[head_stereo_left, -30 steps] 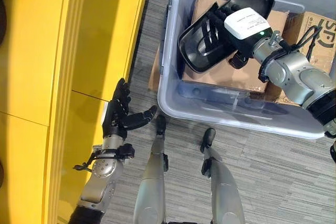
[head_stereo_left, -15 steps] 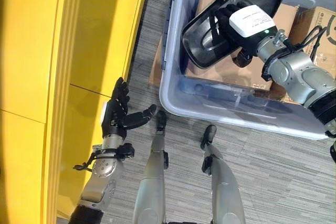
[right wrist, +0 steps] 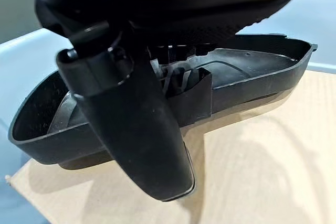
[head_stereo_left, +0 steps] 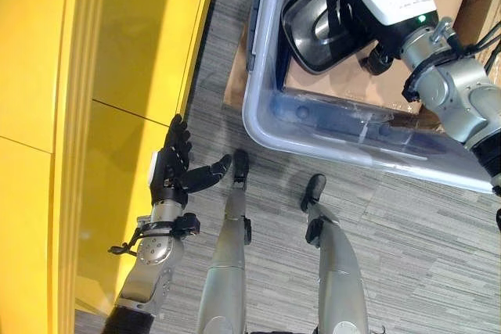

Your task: Move parts from the plastic box to the shelf.

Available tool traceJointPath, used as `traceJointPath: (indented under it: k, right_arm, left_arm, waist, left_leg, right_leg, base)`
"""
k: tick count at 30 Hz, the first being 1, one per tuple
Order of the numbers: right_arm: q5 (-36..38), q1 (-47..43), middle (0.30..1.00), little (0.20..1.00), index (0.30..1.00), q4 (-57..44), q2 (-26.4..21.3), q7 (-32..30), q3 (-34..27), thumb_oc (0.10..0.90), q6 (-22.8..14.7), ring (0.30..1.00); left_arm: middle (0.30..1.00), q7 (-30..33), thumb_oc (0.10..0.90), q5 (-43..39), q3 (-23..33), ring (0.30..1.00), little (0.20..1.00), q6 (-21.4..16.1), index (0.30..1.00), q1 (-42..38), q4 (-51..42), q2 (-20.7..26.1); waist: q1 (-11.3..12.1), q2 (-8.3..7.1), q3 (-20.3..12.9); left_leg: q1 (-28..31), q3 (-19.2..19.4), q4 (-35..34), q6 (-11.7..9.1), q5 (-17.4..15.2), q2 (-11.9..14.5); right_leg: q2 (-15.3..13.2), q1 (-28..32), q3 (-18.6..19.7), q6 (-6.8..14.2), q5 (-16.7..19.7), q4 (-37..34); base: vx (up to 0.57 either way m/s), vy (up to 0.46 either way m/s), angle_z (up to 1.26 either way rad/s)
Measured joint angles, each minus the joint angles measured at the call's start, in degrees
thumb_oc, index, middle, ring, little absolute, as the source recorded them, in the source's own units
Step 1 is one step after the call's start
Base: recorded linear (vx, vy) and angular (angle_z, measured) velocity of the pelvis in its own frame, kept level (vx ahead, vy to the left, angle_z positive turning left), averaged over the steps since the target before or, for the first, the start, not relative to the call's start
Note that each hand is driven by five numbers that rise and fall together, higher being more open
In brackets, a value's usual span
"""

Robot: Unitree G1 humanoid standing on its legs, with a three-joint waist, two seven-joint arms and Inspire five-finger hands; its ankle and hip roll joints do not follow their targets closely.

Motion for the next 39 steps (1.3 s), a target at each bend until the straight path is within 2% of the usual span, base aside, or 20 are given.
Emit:
traceJointPath:
  k: [1, 2, 3, 5, 8, 11, 14, 19, 23, 28, 35, 39]
  right_arm:
    - [0.0, -0.3, 1.0, 1.0, 1.0, 0.0, -0.1, -0.1, -0.1, 0.9, -0.1, 1.0]
    - [0.0, -0.6, 0.553, 0.553, 0.553, -0.1, -0.2, -0.1, -0.1, 0.58, -0.3, 0.553]
    - [0.0, -0.5, 0.3, 0.3, 0.3, 0.0, -0.2, -0.3, -0.1, 0.4, -0.4, 0.3]
    - [0.0, 0.0, 0.3, 0.3, 0.3, 0.0, 0.0, -0.5, 0.0, 0.4, -0.5, 0.3]
    - [-0.1, 0.9, 0.3, 0.3, 0.3, 0.1, 0.2, -0.6, 0.5, 0.4, -0.5, 0.3]
    - [-0.6, 1.8, 0.3, 0.3, 0.3, 0.1, 1.1, -4.4, 0.0, 0.4, 0.2, 0.3]
    - [-2.7, 2.3, 0.3, 0.3, 0.3, 0.0, 1.4, -5.4, -0.6, 0.4, 0.9, 0.3]
    - [-2.6, 5.0, 0.3, 0.3, 0.3, -0.3, 3.6, -6.7, -5.1, 0.4, 1.5, 0.3]
    - [-2.6, 10.1, 0.3, 0.3, 0.3, -0.4, 5.1, -6.6, -6.6, 0.4, 1.8, 0.3]
    - [-2.4, 22.8, 0.3, 0.3, 0.3, -6.6, 5.6, -4.9, -11.9, 0.4, 0.7, 0.3]
    - [-2.6, 38.5, 0.3, 0.3, 0.3, -13.0, 4.9, -1.5, -15.8, 0.4, -1.4, 0.3]
    - [-2.5, 46.9, 0.3, 0.3, 0.3, -19.7, 3.8, -0.3, -20.5, 0.4, -2.3, 0.3]
  left_arm:
    - [1.0, 0.2, 0.9, 0.0, 0.0, 1.0, 1.0, 0.0, 1.0, 0.0, 0.0, 0.0]
    - [1.0, 0.5, 0.9, 0.0, -0.1, 1.0, 1.0, 0.0, 1.0, 0.0, 0.0, 0.0]
    - [1.0, 0.7, 0.9, 0.0, -0.1, 1.0, 1.0, 0.0, 1.0, 0.1, 0.0, -0.1]
    - [1.0, 1.0, 0.9, 0.0, -0.5, 1.0, 1.0, -0.1, 1.0, 0.4, 0.0, 0.0]
    - [1.0, 1.0, 0.9, 0.0, -1.1, 1.0, 1.0, -0.1, 1.0, 0.4, 0.0, -0.1]
    - [1.0, 1.1, 0.9, 0.0, -1.8, 1.0, 1.0, -0.2, 1.0, 0.1, 0.0, -0.2]
    - [1.0, 1.2, 0.9, 0.0, -1.8, 1.0, 1.0, -0.3, 1.0, -0.4, 0.0, -0.6]
    - [1.0, 1.8, 0.9, 0.0, -1.9, 1.0, 1.0, -0.2, 1.0, -2.9, 0.2, -2.2]
    - [1.0, 1.8, 0.9, 0.2, -2.2, 1.0, 1.0, -0.3, 1.0, -4.0, 0.6, -2.0]
    - [1.0, 1.7, 0.9, 0.2, -2.2, 1.0, 1.0, 0.1, 1.0, -3.9, 0.7, -1.9]
    - [1.0, -0.8, 0.9, 0.5, -1.8, 1.0, 1.0, 0.6, 1.0, -3.2, 0.7, -1.8]
    - [1.0, -1.9, 0.9, 0.5, -1.0, 1.0, 1.0, 1.4, 1.0, -1.0, 0.7, -1.2]
  waist:
    - [0.0, 0.0, 0.0]
    - [-0.1, 0.0, 0.0]
    - [0.0, 0.06, -0.2]
    - [0.0, -0.04, -2.0]
    - [-0.1, -0.01, -2.5]
    - [-0.3, 0.16, -3.2]
    - [0.0, 0.34, -3.4]
    - [0.3, 0.34, -3.4]
    - [0.4, 0.3, -3.3]
    - [0.5, -0.03, -3.1]
    - [-0.5, -1.07, -2.5]
    - [-1.5, -1.78, -2.5]
  left_leg:
    - [-0.4, -0.1, 0.0, 0.0, 0.2, 0.0]
    - [-0.7, -0.1, 0.0, 0.0, 0.4, 0.1]
    - [-1.0, -0.1, 0.0, -0.1, 0.4, 0.1]
    - [-2.6, -0.1, 0.0, -0.1, 0.4, 0.3]
    - [-2.7, -0.1, 0.0, 0.2, 0.9, 0.4]
    - [-2.7, -0.1, 0.0, 0.2, 1.0, 0.4]
    - [-2.7, -0.1, 0.1, 0.2, 1.1, 0.4]
    - [-1.6, -0.2, 0.1, -0.4, 1.9, 0.4]
    - [2.3, -0.1, -0.1, 0.1, 1.5, 0.3]
    - [7.7, 0.5, -0.8, 0.6, 1.2, 0.3]
    - [17.1, 1.4, -2.0, 1.7, 0.3, 0.6]
    - [22.1, 2.0, -2.7, 1.7, -0.7, 0.9]
  right_leg:
    - [-0.2, -0.5, 0.0, -0.3, -0.2, 0.4]
    - [-0.2, -1.1, 0.1, -0.5, -0.3, 1.1]
    - [-0.2, -1.6, 0.1, -0.7, -0.5, 1.4]
    - [-0.1, -3.6, 0.2, -1.0, -0.7, 2.3]
    - [0.1, -4.0, 0.2, -1.3, -0.8, 3.0]
    - [0.3, -4.3, 0.4, -1.5, -0.9, 3.3]
    - [0.5, -4.3, 0.4, -1.3, -0.8, 3.6]
    - [0.4, -2.9, 0.3, -1.1, -1.0, 3.4]
    - [0.4, 1.4, 0.4, -1.0, -1.1, 2.4]
    - [0.5, 6.9, 0.7, -0.6, -0.9, 1.0]
    - [1.3, 16.7, 1.6, 0.1, 0.4, -2.8]
    - [1.8, 22.5, 1.9, 0.5, 1.3, -6.0]
  base:
    - [0.0, 0.0, 0.0]
    - [0.0, 0.0, 0.0]
    - [0.0, 0.0, 0.0]
    - [0.0, 0.0, 0.0]
    - [0.0, 0.0, 0.0]
    - [0.0, 0.0, 0.0]
    - [0.0, 0.0, 0.0]
    - [-0.05, 0.02, 0.05]
    - [-0.01, 0.002, 0.02]
    - [-0.01, -0.005, -0.02]
    - [0.01, -0.019, -0.08]
    - [0.02, -0.01, -0.1]
